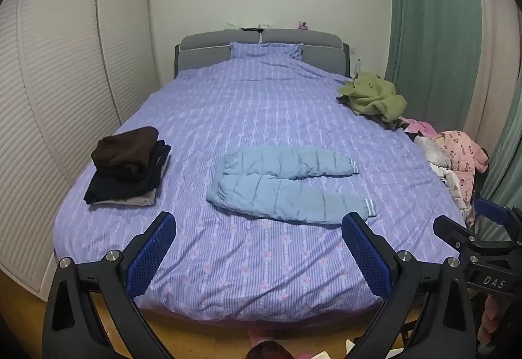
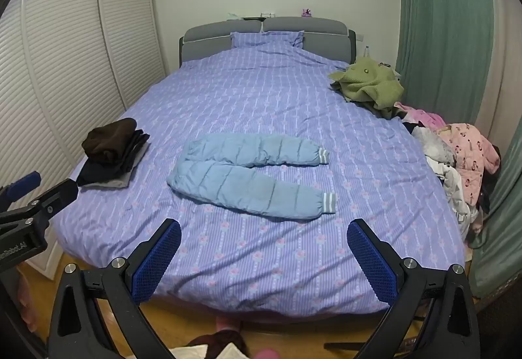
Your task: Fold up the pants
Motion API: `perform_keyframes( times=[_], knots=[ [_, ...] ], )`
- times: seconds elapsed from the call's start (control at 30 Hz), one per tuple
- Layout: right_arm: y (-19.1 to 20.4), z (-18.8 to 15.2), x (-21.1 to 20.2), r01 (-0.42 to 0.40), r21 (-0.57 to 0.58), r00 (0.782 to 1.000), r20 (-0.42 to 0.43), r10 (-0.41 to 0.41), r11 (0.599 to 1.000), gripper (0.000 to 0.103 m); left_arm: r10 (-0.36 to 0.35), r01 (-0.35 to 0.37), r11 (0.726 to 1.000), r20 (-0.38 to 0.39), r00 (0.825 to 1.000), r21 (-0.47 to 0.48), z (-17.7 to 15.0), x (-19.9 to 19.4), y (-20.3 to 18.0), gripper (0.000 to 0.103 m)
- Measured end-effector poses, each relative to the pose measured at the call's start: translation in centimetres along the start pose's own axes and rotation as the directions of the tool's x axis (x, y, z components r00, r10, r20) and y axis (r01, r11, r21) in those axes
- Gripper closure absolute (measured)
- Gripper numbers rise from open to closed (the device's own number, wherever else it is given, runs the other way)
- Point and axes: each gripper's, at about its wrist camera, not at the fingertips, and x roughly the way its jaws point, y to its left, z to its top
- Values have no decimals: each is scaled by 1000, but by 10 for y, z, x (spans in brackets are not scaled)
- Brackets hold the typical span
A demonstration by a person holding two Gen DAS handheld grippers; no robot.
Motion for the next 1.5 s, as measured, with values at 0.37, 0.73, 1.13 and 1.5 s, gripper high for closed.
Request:
perform_keyframes(
  times=[0.37,0.73,1.13,1.5],
  knots=[
    [-2,3,-3,1,-2,1000,4,-1,1000,0,-10,10,1000,5,1000,-7,3,-4,4,0],
    [-1,5,-4,4,-3,1000,8,-4,1000,0,-15,15,1000,13,1000,-6,5,-8,2,0],
    [-1,10,-10,6,-2,1000,11,-6,1000,0,-21,21,1000,16,1000,-5,6,-11,3,0],
    [-1,10,-10,5,-2,1000,14,-5,1000,0,-23,22,1000,22,999,3,8,-11,2,0]
  ],
)
